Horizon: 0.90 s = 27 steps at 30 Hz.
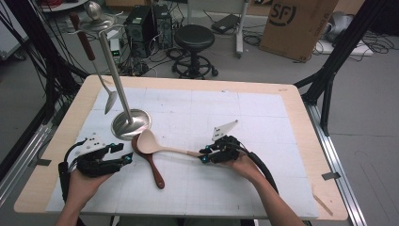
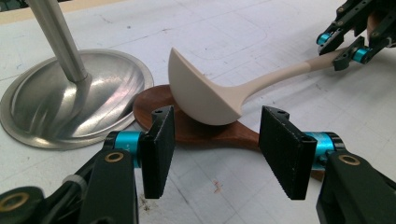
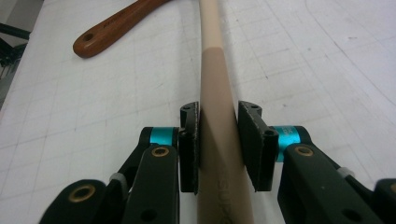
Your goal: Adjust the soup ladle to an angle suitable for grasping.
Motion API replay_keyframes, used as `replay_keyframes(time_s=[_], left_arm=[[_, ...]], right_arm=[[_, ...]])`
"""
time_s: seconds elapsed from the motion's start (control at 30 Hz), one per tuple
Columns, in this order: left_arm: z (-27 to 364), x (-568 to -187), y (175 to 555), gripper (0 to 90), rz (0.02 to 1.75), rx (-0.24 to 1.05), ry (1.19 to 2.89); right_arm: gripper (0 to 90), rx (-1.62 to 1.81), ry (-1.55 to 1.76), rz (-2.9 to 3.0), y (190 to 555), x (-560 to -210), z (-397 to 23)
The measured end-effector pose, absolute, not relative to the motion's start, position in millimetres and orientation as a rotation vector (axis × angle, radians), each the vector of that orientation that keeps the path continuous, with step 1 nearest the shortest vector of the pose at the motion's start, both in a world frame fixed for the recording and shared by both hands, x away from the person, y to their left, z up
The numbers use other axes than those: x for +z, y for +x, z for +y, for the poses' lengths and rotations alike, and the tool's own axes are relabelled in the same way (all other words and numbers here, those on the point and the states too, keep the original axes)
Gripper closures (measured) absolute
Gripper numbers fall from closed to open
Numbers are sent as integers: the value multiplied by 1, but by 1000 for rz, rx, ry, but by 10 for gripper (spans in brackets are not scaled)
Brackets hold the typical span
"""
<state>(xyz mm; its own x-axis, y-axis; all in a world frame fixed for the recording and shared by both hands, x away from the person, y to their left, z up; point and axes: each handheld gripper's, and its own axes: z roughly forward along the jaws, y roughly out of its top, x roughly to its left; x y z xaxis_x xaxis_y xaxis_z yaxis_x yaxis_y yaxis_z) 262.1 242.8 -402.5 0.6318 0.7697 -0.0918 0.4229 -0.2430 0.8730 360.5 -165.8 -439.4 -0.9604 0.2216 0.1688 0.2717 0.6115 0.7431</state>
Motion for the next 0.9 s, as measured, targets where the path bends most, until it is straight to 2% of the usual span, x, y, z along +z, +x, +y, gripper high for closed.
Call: replay_keyframes(time_s=[0.33, 0.9], left_arm=[[242, -403, 263, 461, 950, 444, 1879], [241, -404, 263, 460, 951, 445, 1887]], right_arm=[[701, -1313, -449, -2777, 356, -429, -188], [702, -1290, -472, -2774, 352, -432, -212]])
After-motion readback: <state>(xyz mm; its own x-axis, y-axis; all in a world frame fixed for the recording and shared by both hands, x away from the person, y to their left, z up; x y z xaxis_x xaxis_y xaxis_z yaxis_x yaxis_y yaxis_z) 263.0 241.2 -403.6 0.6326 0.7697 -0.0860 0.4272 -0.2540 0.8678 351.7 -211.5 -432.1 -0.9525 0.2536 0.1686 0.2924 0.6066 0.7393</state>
